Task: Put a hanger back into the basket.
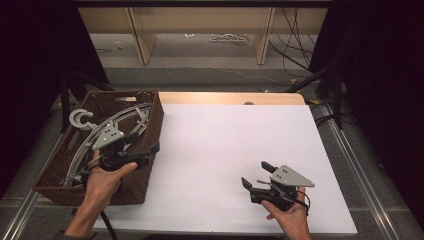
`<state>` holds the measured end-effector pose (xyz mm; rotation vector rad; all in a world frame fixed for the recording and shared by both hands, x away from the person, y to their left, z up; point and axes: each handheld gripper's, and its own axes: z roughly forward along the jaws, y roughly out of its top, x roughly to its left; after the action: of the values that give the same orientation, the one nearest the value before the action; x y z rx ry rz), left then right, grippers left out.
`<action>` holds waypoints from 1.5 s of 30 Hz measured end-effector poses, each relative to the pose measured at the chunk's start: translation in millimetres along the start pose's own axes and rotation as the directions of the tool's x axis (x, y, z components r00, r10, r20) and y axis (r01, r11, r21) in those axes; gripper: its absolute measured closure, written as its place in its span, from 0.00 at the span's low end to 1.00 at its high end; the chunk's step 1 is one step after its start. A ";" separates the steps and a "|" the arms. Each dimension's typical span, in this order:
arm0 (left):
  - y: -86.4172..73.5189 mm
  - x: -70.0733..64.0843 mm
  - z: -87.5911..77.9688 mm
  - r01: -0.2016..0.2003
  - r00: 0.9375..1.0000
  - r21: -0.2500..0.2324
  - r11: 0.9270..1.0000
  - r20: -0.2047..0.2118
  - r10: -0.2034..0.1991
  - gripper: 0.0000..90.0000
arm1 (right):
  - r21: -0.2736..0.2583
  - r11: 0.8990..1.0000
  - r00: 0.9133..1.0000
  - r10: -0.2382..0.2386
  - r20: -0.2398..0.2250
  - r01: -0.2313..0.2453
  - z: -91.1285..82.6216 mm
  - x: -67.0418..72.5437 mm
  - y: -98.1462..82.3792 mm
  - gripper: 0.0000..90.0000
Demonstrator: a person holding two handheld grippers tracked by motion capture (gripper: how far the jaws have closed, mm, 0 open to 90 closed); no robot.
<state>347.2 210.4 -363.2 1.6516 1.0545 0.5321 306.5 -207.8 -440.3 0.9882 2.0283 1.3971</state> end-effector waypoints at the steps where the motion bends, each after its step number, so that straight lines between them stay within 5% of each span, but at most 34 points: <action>1: -0.6 -4.7 1.8 -0.011 1.000 -0.007 1.000 0.015 0.011 0.19 | 0.000 1.000 1.000 0.000 0.000 0.000 0.0 0.0 0.0 0.20; 21: -14.6 -35.9 8.1 -0.047 0.994 -0.090 0.995 0.098 0.056 0.18 | -0.001 1.000 1.000 -0.003 -0.006 0.003 -1.5 0.2 0.6 0.20; 38: -52.6 -49.3 12.6 -0.114 0.983 -0.093 0.989 0.132 0.125 0.18 | -0.046 0.999 1.000 -0.005 -0.018 0.005 -6.0 1.1 2.9 0.18; 45: -69.1 -49.5 8.6 -0.110 0.984 -0.096 0.989 0.127 0.122 0.18 | -0.073 0.997 1.000 -0.004 -0.005 0.004 -10.3 2.4 4.5 0.18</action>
<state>302.6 167.8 -422.3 1.6525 0.8302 0.5300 298.8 -211.0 -432.3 0.9500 1.9667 1.4624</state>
